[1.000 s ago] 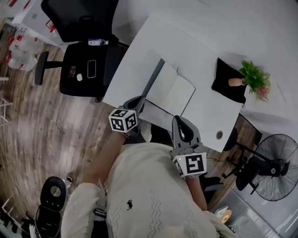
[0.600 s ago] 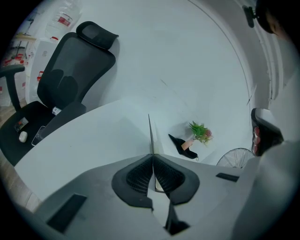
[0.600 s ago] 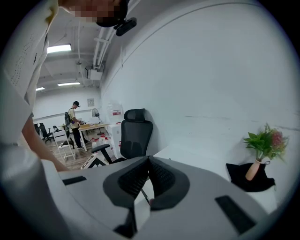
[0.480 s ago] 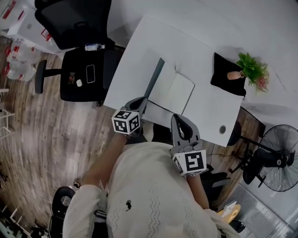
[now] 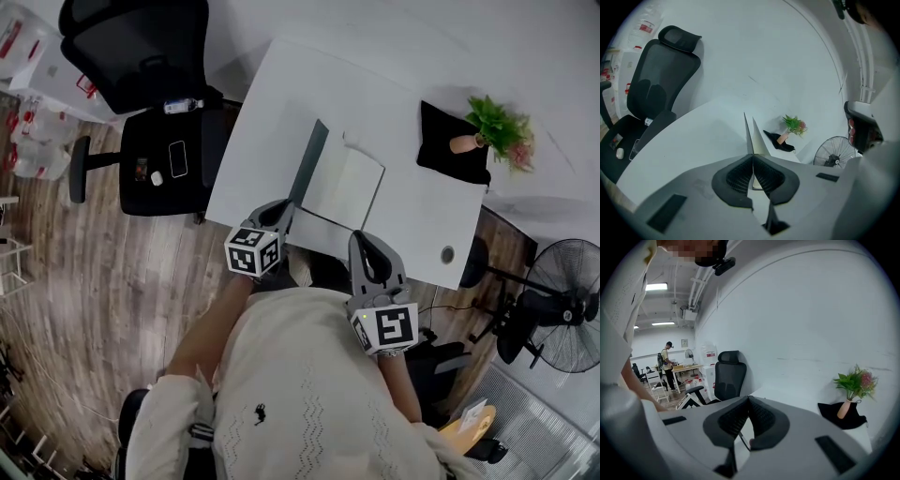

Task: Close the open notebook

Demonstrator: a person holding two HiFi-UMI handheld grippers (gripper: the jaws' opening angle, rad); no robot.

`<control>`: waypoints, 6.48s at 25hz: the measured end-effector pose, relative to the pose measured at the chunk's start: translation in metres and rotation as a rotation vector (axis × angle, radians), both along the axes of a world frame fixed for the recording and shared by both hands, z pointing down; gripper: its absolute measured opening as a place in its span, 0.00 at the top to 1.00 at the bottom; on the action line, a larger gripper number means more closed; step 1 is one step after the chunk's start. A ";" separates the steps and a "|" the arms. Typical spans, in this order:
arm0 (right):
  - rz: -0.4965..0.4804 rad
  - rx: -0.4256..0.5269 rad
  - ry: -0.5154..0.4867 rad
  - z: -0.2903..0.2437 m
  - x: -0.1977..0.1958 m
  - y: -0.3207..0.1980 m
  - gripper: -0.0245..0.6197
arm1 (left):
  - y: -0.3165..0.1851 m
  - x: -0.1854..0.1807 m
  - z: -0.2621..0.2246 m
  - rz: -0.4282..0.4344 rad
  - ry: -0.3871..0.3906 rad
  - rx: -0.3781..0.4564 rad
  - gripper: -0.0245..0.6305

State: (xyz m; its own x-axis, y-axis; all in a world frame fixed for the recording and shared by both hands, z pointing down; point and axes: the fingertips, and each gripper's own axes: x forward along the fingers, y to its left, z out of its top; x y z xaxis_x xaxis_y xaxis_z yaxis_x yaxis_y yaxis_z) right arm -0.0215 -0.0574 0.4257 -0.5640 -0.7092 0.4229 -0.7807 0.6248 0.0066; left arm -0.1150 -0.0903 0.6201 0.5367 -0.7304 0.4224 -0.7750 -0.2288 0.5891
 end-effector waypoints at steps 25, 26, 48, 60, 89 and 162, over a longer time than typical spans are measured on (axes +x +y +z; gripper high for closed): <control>0.032 -0.040 -0.089 -0.004 0.078 0.005 0.96 | 0.009 0.029 -0.017 -0.065 -0.047 0.015 0.94; 0.032 -0.040 -0.090 -0.004 0.078 0.006 0.96 | 0.011 0.031 -0.018 -0.063 -0.048 0.015 0.94; 0.062 -0.048 -0.104 -0.001 0.104 0.007 0.96 | 0.019 0.061 -0.022 -0.008 -0.039 0.017 0.94; 0.088 -0.058 -0.101 0.001 0.113 0.003 0.96 | 0.019 0.080 -0.019 0.041 -0.015 0.008 0.94; 0.136 -0.073 -0.102 0.007 0.129 0.001 0.96 | 0.022 0.118 -0.013 0.194 -0.081 0.014 0.94; 0.324 -0.135 -0.086 0.030 0.210 0.011 0.96 | 0.031 0.196 0.053 0.476 -0.191 -0.117 0.93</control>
State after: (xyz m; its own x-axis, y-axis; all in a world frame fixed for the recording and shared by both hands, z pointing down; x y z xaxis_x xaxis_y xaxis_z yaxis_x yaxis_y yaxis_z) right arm 0.1889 -0.0461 0.4555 -0.3572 -0.7980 0.4855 -0.9323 0.3359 -0.1338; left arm 0.0809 -0.0592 0.6728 0.7029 -0.3662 0.6098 -0.6975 -0.5229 0.4900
